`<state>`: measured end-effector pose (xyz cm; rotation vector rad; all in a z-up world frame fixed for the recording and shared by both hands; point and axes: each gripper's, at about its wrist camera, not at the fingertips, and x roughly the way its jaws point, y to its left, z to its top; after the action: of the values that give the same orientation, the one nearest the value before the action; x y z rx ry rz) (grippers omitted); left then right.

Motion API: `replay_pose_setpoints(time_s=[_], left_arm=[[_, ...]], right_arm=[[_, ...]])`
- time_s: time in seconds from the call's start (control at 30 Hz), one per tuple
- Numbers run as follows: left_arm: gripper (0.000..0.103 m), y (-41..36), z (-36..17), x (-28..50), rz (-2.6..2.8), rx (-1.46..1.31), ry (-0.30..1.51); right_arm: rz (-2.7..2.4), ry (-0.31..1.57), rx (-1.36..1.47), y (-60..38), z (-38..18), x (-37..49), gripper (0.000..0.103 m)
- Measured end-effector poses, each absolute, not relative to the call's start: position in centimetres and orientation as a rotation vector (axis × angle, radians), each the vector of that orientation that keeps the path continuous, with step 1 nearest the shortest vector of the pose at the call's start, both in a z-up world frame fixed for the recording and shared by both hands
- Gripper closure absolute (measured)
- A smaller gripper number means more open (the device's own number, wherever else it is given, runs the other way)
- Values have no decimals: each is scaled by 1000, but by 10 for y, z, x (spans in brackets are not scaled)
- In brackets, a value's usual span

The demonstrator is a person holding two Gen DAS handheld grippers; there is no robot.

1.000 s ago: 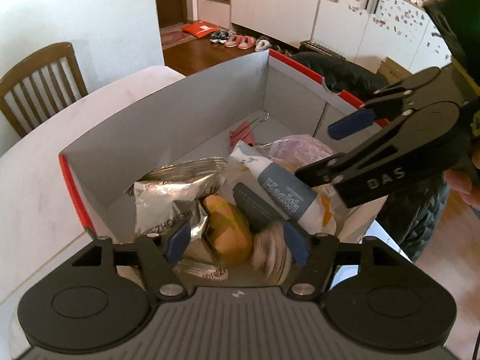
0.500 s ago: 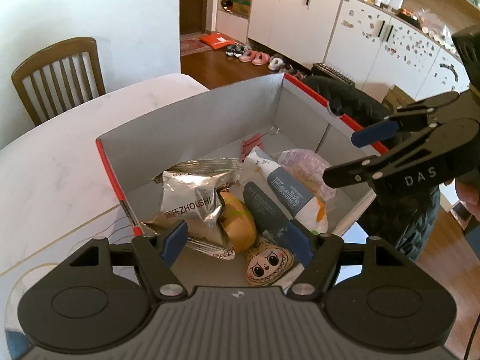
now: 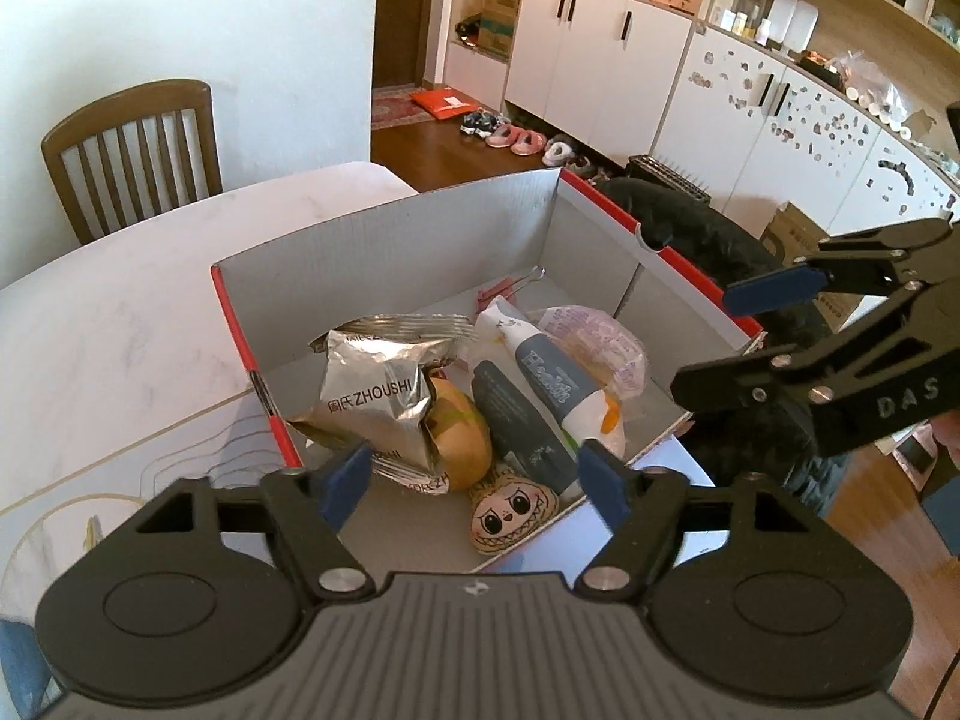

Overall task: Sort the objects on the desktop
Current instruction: 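Open both grippers to drop the plush tooth and the snack bag in the box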

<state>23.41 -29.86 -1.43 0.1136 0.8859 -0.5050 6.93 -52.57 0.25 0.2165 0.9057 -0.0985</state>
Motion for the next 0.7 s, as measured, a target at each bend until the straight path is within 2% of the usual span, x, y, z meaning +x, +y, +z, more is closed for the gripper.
replay_pose_setpoints(time_s=[0.23, 0.3, 0.37, 0.4, 0.7], left_arm=[[17, -295, -10, 225, -487, 107, 849], [13, -294, -9, 223, -490, 102, 849], [3, -293, -8, 221, -496, 97, 848], [2, -293, -8, 220, -497, 97, 843], [1, -287, -8, 211, -505, 86, 838]], right_arm=[[-87, 892, 211, -514, 10, 59, 17], [-84, 888, 207, -510, 12, 57, 16], [-84, 884, 204, -507, 14, 55, 15], [-85, 882, 203, -505, 14, 54, 15], [-99, 872, 192, -494, 16, 46, 13]])
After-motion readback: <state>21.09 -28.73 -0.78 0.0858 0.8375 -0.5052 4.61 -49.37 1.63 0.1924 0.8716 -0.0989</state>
